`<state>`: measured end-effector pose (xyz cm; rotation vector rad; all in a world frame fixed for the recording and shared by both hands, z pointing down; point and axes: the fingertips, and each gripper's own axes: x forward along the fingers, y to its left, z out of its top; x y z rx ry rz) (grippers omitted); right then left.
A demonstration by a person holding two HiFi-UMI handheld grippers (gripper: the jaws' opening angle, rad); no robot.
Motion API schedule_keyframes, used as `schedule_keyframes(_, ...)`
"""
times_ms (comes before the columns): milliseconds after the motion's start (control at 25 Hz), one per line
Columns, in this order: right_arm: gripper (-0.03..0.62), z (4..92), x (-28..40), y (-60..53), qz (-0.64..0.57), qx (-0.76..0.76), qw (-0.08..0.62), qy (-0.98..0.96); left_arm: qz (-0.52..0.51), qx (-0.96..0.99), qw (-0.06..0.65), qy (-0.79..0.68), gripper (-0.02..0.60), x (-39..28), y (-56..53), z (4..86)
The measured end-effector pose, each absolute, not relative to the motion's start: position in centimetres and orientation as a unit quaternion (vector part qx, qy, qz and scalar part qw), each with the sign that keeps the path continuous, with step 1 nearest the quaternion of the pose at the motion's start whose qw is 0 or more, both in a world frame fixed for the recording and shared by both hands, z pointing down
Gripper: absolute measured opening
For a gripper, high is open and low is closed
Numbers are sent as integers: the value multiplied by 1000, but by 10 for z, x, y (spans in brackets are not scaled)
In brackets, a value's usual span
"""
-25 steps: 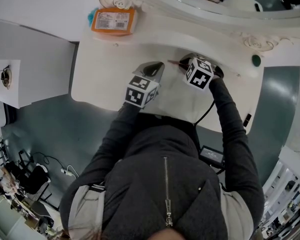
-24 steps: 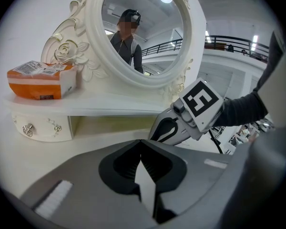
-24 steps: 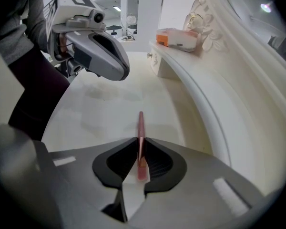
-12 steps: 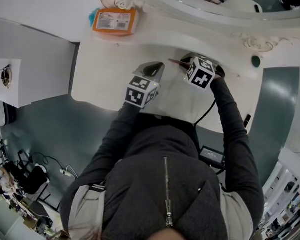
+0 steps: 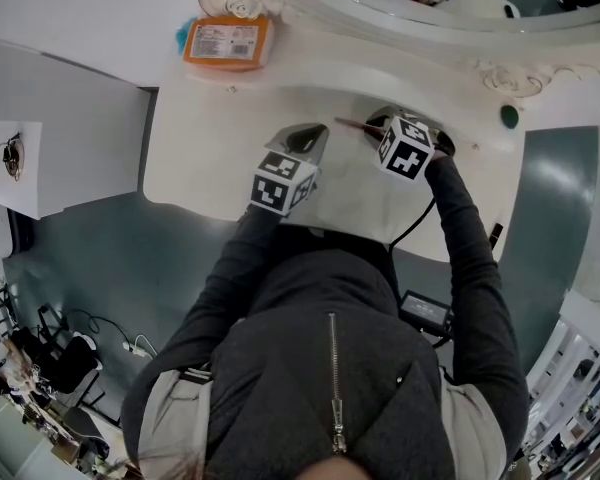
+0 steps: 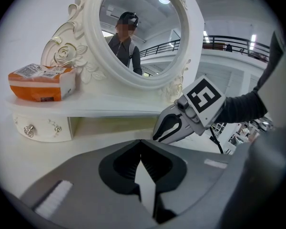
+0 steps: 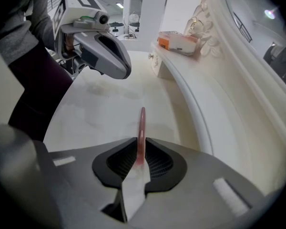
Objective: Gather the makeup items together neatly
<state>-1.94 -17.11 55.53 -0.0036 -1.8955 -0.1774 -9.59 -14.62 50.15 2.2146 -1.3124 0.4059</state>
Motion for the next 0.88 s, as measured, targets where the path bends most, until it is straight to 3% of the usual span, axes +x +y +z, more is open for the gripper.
schedule_keyframes(240,53,537,-5,-170,-53,39,556,-829,149,829,258,-473,11,-85,-145,494)
schedule_keyframes(440,14,503,7,-173,-8,123,489,-863,148,841,247,-458,11,-69,-144,481)
schedule_keyframes(880,3,439,5,-170,205,353,176,-896,127,865,206,-440,11,-43,-148,451)
